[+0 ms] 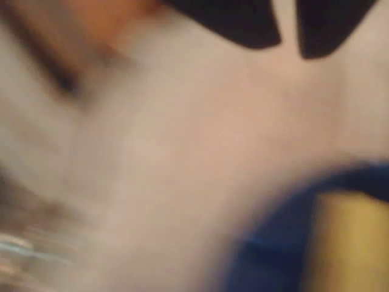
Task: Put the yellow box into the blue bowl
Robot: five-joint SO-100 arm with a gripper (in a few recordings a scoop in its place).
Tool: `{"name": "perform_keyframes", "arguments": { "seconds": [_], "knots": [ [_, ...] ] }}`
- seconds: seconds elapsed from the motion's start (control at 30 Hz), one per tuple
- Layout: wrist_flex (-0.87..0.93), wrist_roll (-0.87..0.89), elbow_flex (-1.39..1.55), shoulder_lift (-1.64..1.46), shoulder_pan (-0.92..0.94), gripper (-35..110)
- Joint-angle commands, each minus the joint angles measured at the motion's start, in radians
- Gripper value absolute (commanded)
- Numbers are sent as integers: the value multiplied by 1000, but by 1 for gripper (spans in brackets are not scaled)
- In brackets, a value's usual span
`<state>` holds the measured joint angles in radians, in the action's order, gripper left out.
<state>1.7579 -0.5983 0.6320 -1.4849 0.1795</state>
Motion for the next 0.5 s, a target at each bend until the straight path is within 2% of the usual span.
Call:
{"name": "perform_keyframes", "arguments": {
  "seconds": [0.0,0.23,0.47],
  "knots": [
    [3,12,-49,-155,-38,0],
    [6,40,14,-328,-86,0],
    [2,97,359,-644,-187,0]
  ]
}}
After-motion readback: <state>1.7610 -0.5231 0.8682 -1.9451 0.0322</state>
